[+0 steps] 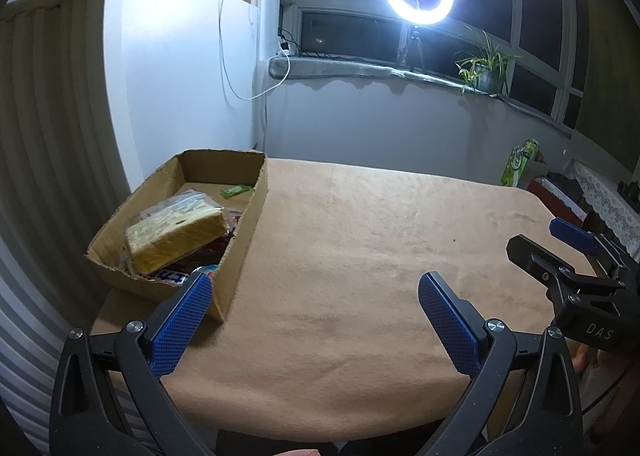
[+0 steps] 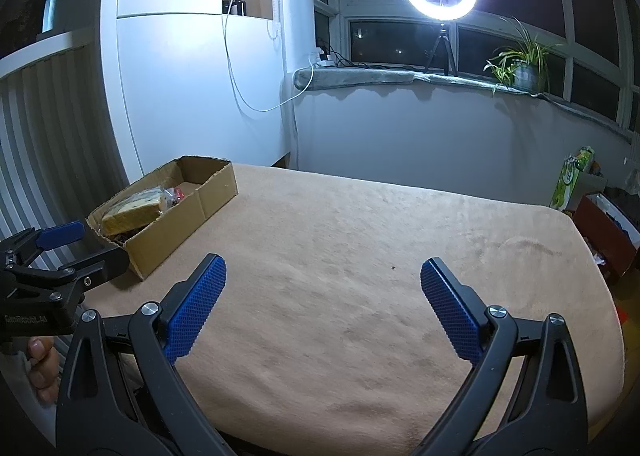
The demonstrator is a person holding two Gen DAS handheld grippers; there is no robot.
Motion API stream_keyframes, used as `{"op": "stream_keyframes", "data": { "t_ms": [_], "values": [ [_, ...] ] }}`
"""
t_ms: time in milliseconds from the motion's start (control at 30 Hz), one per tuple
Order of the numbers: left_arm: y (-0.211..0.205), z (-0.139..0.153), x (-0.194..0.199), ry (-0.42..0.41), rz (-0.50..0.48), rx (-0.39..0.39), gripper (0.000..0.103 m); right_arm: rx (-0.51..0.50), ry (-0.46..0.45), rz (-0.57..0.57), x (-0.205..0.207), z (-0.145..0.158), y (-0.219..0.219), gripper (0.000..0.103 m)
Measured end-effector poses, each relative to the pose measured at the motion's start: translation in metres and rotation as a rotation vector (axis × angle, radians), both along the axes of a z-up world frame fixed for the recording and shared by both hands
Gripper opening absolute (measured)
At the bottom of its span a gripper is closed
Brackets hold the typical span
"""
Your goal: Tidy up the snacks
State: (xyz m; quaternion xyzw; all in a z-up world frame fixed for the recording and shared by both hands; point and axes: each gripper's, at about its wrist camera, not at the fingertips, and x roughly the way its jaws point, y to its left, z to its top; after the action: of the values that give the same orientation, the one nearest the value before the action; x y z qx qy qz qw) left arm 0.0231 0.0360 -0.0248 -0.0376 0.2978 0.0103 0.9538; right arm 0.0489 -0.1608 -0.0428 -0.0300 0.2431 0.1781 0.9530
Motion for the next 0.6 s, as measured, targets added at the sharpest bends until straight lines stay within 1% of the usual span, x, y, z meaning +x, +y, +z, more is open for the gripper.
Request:
{"op": "stream_keyframes", "data": {
  "t_ms": [333,467,533,600],
  "values": [
    [-0.024,0.000,0.007,0.015,-0.016,0.039,0.103,0.046,0.014,-0.022,0.006,-0.008,-0.026,0.100],
    [-0.032,0.004,0.003,-0.037,0.038,0.080,0.103,0.064,0.021,-0.031,0.008,-0.012,-0.036,0.100],
    [-0.033,0.005,0.003,-0.048,0.039,0.082,0.103,0.072,0.023,-0.038,0.010,-0.014,-0.041,0.100],
    [-0.038,0.006,0.004,-0.055,0.040,0.101,0.103,0.077,0.027,-0.042,0.012,-0.014,-0.046,0.100]
  ]
}}
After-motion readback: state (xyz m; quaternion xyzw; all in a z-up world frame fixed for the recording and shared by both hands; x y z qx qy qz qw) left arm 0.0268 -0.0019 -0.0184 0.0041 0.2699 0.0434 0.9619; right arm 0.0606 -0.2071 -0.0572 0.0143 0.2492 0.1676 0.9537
